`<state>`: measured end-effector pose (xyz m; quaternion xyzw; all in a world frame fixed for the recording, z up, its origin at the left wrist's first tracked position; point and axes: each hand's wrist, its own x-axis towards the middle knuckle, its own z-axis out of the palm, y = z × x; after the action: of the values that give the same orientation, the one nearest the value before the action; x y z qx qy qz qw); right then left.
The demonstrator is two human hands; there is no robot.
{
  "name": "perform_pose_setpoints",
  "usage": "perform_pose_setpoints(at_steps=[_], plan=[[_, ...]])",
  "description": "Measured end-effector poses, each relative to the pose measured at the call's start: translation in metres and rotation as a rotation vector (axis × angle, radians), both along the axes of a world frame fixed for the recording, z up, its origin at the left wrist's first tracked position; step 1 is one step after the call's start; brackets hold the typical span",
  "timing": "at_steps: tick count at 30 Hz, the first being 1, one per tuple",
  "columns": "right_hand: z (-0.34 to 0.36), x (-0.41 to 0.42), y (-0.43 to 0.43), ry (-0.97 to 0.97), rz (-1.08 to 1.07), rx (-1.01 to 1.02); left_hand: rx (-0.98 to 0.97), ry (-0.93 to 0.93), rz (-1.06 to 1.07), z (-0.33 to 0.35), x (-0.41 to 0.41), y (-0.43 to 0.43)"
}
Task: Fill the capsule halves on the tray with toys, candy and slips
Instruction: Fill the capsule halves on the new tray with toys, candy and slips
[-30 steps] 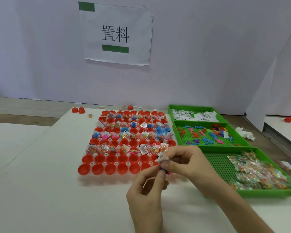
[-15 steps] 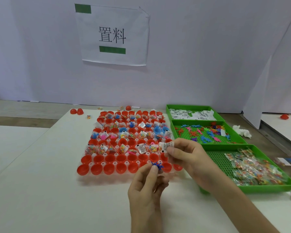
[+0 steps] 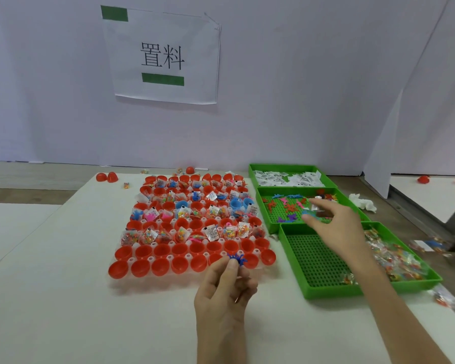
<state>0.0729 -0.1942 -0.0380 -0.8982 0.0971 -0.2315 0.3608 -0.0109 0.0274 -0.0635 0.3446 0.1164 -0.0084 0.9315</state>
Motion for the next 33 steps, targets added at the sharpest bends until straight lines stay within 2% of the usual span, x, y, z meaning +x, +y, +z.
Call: perform_pose_setpoints(at_steps=[2, 6, 9, 15, 18, 24, 29, 33], plan=[[-0.004, -0.001, -0.009, 0.064, -0.035, -0.018, 0.005, -0.008, 0.004, 0.0, 0.0, 0.001], [0.001, -0.003, -0.01, -0.118, -0.077, 0.057, 0.029, -0.011, 0.006, -0.001, 0.001, 0.001], [0.005, -0.007, 0.006, -0.214, 0.079, 0.25, 0.062, -0.022, 0.012, -0.002, 0.001, 0.001], [0.007, -0.024, 0.06, -0.023, 0.585, 0.44, 0.093, -0.059, 0.005, -0.003, 0.001, -0.003], [0.007, -0.028, 0.073, 0.079, 0.75, 0.535, 0.12, -0.065, 0.028, -0.006, 0.002, -0.003], [0.009, -0.031, 0.076, 0.061, 0.771, 0.511, 0.132, -0.028, 0.115, -0.011, 0.004, 0.001], [0.013, -0.034, 0.071, 0.217, 0.967, 0.576, 0.14, -0.042, 0.19, -0.011, 0.005, 0.001], [0.009, -0.036, 0.075, 0.277, 0.972, 0.53, 0.265, -0.086, 0.208, -0.015, 0.004, 0.0]])
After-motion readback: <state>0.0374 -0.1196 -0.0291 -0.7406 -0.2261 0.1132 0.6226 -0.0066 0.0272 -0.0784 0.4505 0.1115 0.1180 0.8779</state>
